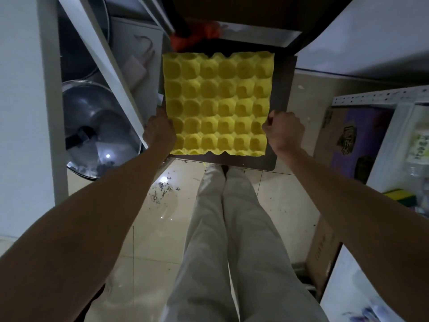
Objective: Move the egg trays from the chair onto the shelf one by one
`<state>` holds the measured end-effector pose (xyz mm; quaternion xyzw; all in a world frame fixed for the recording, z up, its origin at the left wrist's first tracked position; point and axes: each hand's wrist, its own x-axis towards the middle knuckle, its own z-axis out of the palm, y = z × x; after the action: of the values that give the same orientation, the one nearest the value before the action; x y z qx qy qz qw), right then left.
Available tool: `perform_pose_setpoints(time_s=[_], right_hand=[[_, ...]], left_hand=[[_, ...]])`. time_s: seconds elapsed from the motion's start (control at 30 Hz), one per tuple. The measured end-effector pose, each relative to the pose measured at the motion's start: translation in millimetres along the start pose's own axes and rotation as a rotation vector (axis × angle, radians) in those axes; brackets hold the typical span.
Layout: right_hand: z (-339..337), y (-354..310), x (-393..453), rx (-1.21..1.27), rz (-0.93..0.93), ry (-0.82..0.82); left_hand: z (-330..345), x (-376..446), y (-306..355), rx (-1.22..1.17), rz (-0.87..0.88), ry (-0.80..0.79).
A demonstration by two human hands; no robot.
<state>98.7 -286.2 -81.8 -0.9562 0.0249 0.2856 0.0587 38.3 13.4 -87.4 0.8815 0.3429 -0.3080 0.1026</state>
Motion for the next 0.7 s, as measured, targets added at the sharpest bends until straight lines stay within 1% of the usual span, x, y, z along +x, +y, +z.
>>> perform_pose_setpoints(time_s=[0.13, 0.3, 0.43, 0.7], right_hand=[[1.1, 4.0, 0.4, -0.024, -0.012, -0.004], [11.0, 7.0, -1.7, -0.096, -0.045, -0.008], [15.2, 3.8, 0.0, -0.149, -0.037, 0.003], [20.3, 6.4, -6.5, -0.132, 0.017, 0.034]], left_hand=[[2.1, 5.8, 0.4, 0.065, 0.007, 0.002], [0.8, 3.2, 1.3, 0.078, 0.051, 0.019], [-0.3, 1.0, -0.4, 0.087, 0.087, 0.033], [-5.2, -15.5, 0.5, 0.031, 0.083, 0.081]])
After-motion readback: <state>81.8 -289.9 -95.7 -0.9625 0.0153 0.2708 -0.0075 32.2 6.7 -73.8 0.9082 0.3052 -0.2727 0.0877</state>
